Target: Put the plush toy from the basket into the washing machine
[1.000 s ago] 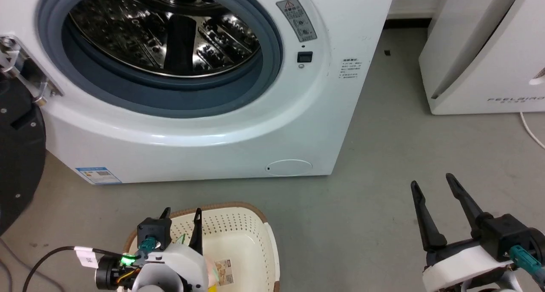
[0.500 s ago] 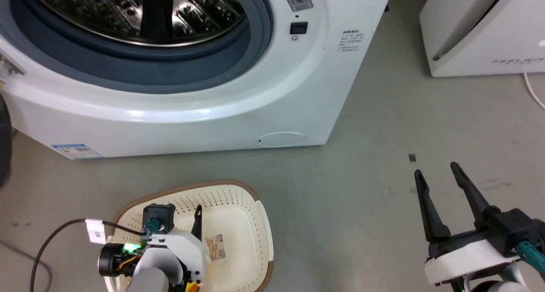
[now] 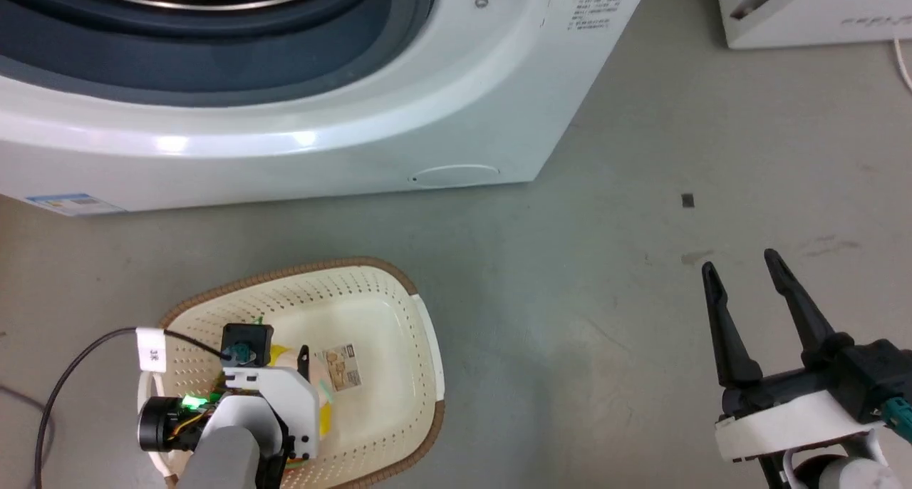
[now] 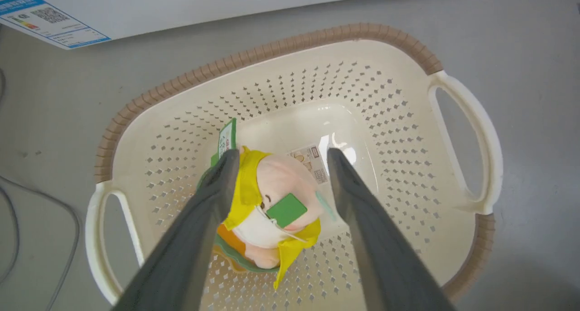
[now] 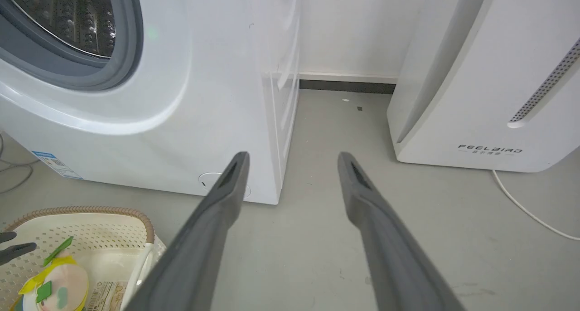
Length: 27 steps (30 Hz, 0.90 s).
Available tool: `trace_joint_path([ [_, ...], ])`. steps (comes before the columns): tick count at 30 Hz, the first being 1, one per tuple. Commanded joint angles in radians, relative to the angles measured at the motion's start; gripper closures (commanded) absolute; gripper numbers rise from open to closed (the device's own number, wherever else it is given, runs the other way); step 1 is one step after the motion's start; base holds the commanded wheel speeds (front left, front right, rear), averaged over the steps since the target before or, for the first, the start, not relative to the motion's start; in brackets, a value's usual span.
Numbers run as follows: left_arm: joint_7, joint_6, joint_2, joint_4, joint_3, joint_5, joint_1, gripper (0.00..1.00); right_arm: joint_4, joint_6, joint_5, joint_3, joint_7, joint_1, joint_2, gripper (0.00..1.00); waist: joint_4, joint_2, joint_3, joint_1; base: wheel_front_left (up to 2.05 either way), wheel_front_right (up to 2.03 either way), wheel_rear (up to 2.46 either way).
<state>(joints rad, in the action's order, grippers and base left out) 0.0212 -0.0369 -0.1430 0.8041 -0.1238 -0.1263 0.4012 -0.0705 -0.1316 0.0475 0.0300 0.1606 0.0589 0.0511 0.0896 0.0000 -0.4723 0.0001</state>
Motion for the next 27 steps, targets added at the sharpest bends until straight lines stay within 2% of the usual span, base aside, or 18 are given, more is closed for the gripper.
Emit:
trace_joint_path([
  [1,-0.017,-0.01,-0.012,0.035,-0.012,-0.005,0.036,0.0,-0.009,0.001,0.015,0.003,0.01,0.023,-0.001,0.0,0.007,0.0,-0.038,-0.0001,0.0,0.0,0.0],
  [10,-0.074,0.0,-0.061,0.15,-0.033,-0.037,0.132,0.0,-0.029,0.001,0.032,-0.007,0.033,0.047,-0.001,0.0,0.028,0.0,-0.175,-0.0001,0.0,0.0,0.0],
  [27,-0.12,0.028,-0.109,0.314,-0.085,-0.073,0.26,0.0,-0.049,0.001,0.061,-0.013,0.066,0.081,-0.001,0.0,0.06,0.0,-0.339,-0.0001,0.0,0.0,0.0],
])
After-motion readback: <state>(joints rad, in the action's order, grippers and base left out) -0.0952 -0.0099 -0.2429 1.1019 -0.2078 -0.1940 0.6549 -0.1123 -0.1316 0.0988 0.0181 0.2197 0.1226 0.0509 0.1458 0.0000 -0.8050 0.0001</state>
